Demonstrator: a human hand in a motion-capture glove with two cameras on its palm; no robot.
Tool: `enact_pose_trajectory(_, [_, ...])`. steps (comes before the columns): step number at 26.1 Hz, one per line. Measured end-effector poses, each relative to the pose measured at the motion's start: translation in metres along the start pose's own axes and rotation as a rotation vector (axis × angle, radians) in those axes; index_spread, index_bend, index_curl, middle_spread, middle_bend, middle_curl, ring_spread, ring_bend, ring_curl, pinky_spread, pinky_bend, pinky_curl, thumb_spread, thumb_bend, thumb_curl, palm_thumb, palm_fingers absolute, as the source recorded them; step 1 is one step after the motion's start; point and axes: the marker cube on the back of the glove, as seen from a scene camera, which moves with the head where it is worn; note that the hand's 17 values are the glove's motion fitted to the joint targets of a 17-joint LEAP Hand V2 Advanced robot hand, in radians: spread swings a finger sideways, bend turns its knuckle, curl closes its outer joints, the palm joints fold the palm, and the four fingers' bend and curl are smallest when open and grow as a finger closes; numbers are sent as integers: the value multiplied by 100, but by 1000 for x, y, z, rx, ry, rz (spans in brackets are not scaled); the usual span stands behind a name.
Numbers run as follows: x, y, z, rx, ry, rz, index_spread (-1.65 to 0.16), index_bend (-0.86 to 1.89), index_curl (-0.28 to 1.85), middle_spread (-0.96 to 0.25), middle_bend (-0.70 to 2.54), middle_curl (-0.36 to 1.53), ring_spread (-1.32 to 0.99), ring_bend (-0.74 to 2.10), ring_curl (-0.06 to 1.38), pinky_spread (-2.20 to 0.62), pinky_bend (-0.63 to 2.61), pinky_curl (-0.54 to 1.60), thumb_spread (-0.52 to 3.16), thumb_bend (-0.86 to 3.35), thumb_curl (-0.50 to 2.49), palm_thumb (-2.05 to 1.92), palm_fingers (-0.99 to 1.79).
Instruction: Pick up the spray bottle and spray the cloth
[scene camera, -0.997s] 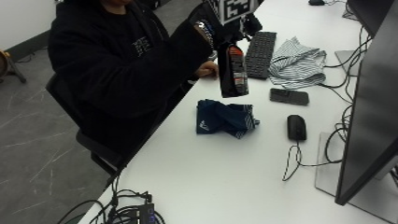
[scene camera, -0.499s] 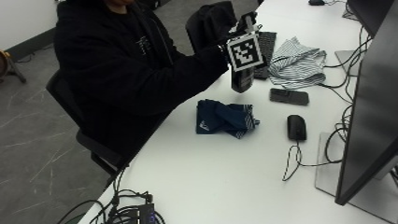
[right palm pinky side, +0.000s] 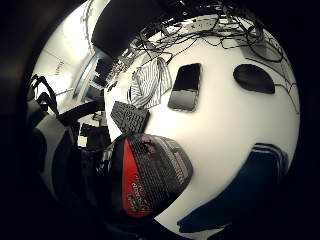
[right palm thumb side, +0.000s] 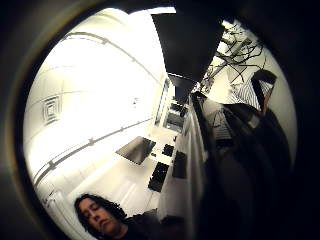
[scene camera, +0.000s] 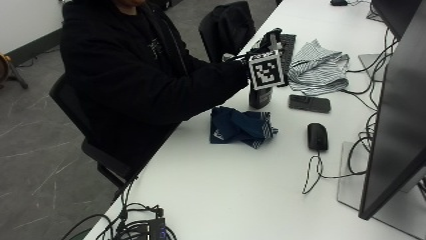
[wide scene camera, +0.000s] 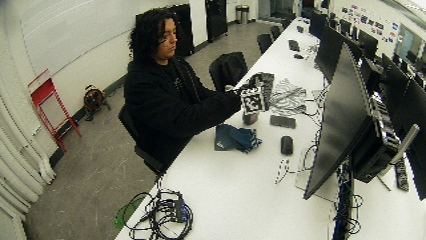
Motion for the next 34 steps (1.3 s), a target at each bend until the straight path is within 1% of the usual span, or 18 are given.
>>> enact_pose_trajectory(2, [3,-16,-1,22,10,-8,-29,27,63,-21,67,55,-21,70,47,-31,45,41,36,-3,86,96,138])
enact_pose_trajectory(7, [5,23,6,11,50,7,-30,27,63,-21,67,55,-22,71,48,-31,45,41,37,-3,86,95,139])
enact_pose_trajectory(12, [6,22,4,50,44,1,-30,27,63,-21,68,55,-23,72,48,-33,45,41,39,-3,86,93,141])
enact_pose_trajectory(17, [5,27,4,-28,22,40,-30,28,64,-22,69,55,-24,72,47,-33,44,41,40,-3,86,92,139])
enact_pose_trajectory(20, [3,32,-4,-84,36,75,-31,26,63,-21,65,54,-24,67,46,-31,46,41,40,-4,86,92,130])
enact_pose_trajectory(22, [8,35,-14,-95,117,70,-31,19,61,-21,56,51,-22,65,46,-24,44,41,45,-4,84,91,108])
enact_pose_trajectory(25, [13,43,-30,-108,270,36,-31,13,58,-20,51,50,-21,66,46,-14,33,40,58,-6,79,85,90])
enact_pose_trajectory(28, [5,62,-49,-152,372,18,-32,-1,51,-18,44,48,-19,65,47,-6,38,42,68,-7,74,78,66])
enact_pose_trajectory(32, [-2,96,-88,-151,621,51,-33,-1,43,-14,35,44,-17,66,46,2,42,41,78,-6,68,72,53])
enact_pose_trajectory(34, [-3,113,-107,-169,779,92,-32,7,41,-12,36,44,-15,61,43,9,36,39,82,-7,65,67,50])
